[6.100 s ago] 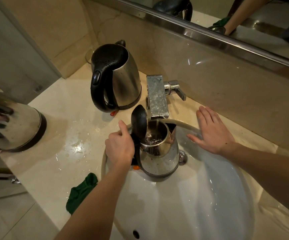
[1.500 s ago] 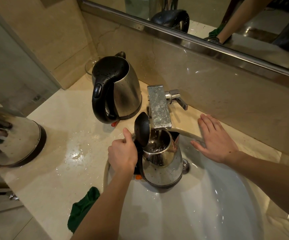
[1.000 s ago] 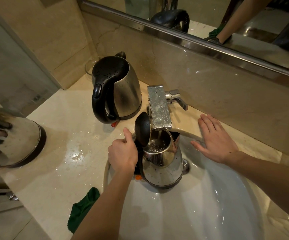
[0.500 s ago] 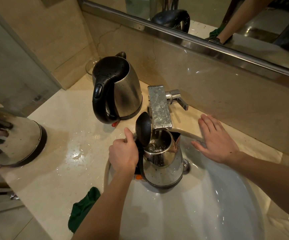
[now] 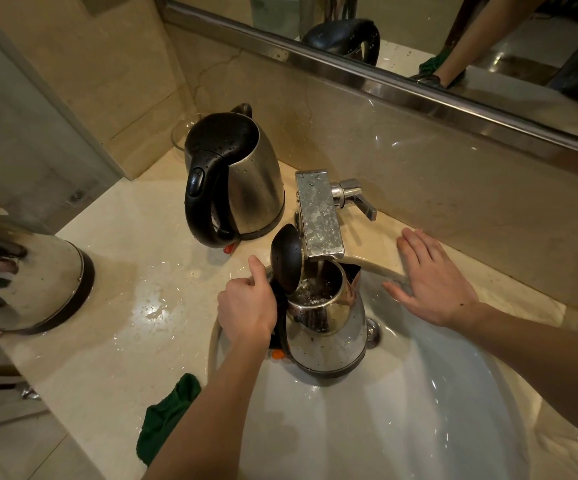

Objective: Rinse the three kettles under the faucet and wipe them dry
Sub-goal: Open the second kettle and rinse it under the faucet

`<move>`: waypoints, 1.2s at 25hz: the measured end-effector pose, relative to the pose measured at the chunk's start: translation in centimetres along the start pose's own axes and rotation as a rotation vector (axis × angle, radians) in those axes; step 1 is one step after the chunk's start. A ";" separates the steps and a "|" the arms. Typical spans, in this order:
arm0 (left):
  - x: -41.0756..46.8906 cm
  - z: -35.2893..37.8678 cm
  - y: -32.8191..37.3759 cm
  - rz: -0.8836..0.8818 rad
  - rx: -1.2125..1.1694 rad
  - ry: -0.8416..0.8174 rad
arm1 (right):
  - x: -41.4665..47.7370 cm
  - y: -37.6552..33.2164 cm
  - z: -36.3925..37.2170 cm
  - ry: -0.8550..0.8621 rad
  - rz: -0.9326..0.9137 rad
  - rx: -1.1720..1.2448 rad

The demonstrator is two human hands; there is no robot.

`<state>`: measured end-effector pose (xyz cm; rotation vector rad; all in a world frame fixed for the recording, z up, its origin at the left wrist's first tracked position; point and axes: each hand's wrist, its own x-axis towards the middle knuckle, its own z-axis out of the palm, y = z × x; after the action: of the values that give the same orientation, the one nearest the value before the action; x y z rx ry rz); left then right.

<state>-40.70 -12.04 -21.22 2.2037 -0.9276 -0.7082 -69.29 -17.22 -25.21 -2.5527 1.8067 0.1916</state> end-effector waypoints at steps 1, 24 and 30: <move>0.0 0.0 0.1 0.000 0.001 0.000 | 0.0 0.0 0.0 0.002 0.001 0.000; 0.0 0.2 -0.2 0.001 0.008 0.005 | 0.0 -0.1 -0.1 -0.015 0.002 0.009; 0.1 0.3 -0.3 -0.006 0.007 0.003 | 0.0 -0.1 -0.3 -0.012 0.006 0.013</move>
<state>-40.70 -12.02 -21.64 2.2138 -0.9235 -0.7048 -69.13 -17.18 -24.94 -2.5324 1.8062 0.1941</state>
